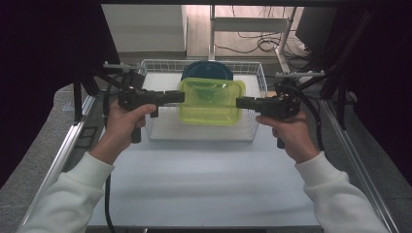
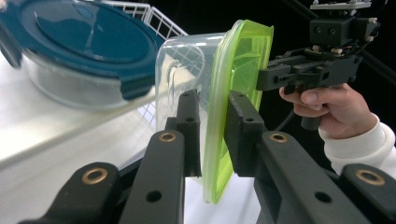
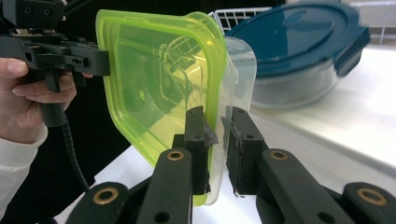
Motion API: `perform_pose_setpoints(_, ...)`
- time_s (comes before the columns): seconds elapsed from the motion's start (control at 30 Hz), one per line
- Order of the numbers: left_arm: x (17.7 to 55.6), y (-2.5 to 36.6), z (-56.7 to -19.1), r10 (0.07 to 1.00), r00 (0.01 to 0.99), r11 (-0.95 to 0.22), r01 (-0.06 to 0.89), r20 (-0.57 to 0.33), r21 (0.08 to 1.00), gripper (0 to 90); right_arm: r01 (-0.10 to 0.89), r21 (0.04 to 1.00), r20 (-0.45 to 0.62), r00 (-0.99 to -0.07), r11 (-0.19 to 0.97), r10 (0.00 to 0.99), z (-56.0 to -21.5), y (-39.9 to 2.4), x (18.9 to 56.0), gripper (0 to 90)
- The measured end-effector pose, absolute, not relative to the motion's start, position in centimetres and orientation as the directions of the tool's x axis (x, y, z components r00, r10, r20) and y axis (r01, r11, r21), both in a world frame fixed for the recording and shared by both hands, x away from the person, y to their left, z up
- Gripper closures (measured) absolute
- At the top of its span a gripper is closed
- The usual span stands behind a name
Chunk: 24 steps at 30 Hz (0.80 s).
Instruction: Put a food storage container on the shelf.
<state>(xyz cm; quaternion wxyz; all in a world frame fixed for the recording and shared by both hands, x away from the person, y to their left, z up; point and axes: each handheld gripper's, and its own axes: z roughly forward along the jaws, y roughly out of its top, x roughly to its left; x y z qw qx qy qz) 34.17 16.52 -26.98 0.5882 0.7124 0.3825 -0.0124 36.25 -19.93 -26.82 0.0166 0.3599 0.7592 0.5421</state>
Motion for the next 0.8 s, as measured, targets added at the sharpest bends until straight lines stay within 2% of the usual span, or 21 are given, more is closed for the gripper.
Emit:
perform_pose_setpoints(0.4, 38.4, 17.3, -24.3, 0.539, 0.691, -0.004, 0.574, -0.482, 0.819, 77.9, 0.54, 0.83, 0.377, -0.725, 0.137, 0.577, -23.9, -18.9, 40.4, 78.0)
perform_pose_setpoints(0.8, 42.3, 18.0, -24.7, 0.511, 0.647, 0.051, 0.634, -0.565, 0.772, 78.4, 0.577, 0.809, 0.409, -0.693, 0.116, 0.594, -22.6, -18.2, 44.2, 78.2)
